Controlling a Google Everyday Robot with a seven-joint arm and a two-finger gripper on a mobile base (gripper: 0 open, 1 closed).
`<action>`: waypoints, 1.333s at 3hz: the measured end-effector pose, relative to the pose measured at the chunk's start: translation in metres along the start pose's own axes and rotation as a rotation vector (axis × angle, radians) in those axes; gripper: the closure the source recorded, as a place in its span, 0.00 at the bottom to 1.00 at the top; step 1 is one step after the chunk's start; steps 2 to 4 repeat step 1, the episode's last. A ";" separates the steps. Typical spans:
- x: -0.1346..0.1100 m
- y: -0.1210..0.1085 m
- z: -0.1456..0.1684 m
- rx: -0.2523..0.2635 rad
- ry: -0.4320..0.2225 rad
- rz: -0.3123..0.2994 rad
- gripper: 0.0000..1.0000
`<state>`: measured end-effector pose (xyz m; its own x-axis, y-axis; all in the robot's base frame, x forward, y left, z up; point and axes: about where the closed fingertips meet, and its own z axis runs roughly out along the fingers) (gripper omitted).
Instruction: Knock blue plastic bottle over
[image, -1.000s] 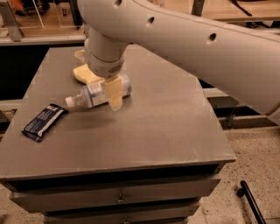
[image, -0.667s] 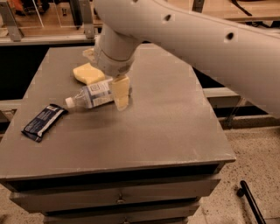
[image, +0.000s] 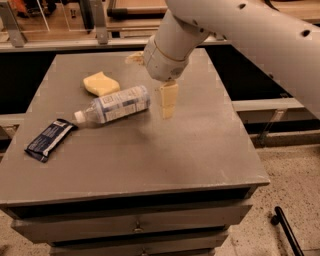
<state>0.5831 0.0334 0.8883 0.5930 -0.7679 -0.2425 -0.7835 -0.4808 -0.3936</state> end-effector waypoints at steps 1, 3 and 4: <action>0.000 0.000 0.000 0.000 0.000 0.000 0.00; 0.000 0.000 0.000 0.000 0.000 0.000 0.00; 0.000 0.000 0.000 0.000 0.000 0.000 0.00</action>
Offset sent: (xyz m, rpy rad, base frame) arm 0.0000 0.0000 0.0000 0.0000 0.0000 0.0000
